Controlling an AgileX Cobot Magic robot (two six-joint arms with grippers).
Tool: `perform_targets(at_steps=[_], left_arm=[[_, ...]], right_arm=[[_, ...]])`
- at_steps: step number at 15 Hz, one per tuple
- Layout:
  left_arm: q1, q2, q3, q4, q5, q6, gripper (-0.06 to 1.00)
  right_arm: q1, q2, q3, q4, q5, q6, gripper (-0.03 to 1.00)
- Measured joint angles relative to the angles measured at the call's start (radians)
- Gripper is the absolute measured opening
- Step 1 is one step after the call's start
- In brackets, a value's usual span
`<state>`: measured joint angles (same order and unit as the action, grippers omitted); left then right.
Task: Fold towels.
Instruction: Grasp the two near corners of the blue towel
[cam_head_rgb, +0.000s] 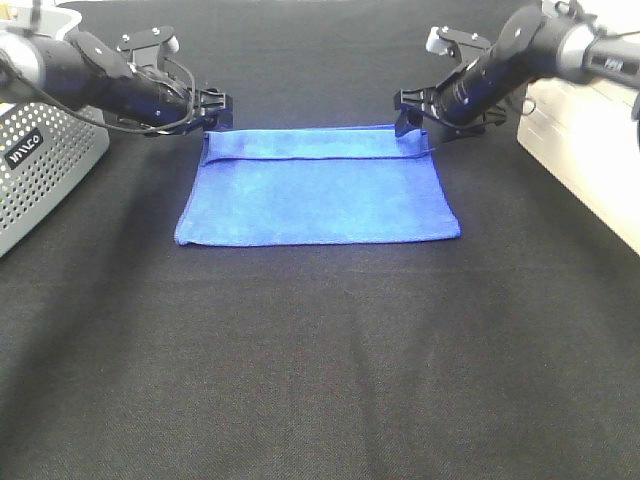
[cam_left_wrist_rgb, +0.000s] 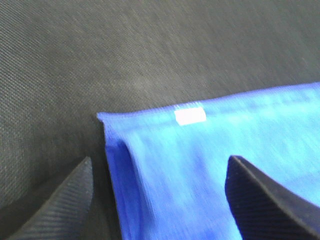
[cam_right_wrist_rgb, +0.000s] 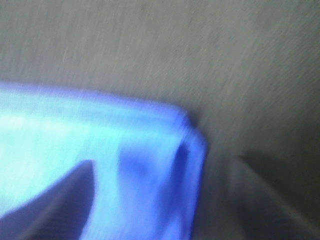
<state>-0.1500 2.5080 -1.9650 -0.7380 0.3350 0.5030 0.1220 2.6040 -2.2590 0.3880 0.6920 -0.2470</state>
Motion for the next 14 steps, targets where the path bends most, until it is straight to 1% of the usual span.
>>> perform_targets(at_steps=[1,3,4,6,8,9,10,11,12,14], left_arm=[[0.011,-0.016,0.000,0.000,0.045,-0.001,0.70],[0.038,-0.050,0.000,0.004,0.173,-0.026,0.69],[0.053,-0.060,-0.004,0.005,0.243,-0.046,0.68],[0.073,-0.064,-0.005,0.015,0.389,-0.120,0.68],[0.077,-0.064,0.006,0.031,0.492,-0.165,0.68],[0.076,-0.064,0.015,0.032,0.527,-0.175,0.68],[0.072,-0.072,0.039,0.032,0.546,-0.178,0.68],[0.067,-0.110,0.115,0.039,0.536,-0.180,0.68],[0.067,-0.110,0.115,0.039,0.536,-0.180,0.68],[0.065,-0.191,0.280,0.046,0.461,-0.169,0.68]], right_arm=[[0.000,-0.024,0.000,-0.013,0.044,0.000,0.76],[0.000,-0.062,-0.005,-0.027,0.144,0.010,0.76],[0.001,-0.072,-0.006,-0.034,0.209,0.031,0.76],[0.002,-0.074,-0.007,-0.042,0.313,0.086,0.76],[0.002,-0.077,-0.007,-0.043,0.405,0.129,0.76],[0.002,-0.079,-0.007,-0.043,0.453,0.139,0.76],[0.002,-0.081,-0.007,-0.048,0.490,0.159,0.76],[0.002,-0.083,-0.006,-0.058,0.512,0.181,0.75],[0.002,-0.083,-0.006,-0.058,0.512,0.181,0.75],[0.002,-0.092,0.015,-0.068,0.514,0.201,0.72]])
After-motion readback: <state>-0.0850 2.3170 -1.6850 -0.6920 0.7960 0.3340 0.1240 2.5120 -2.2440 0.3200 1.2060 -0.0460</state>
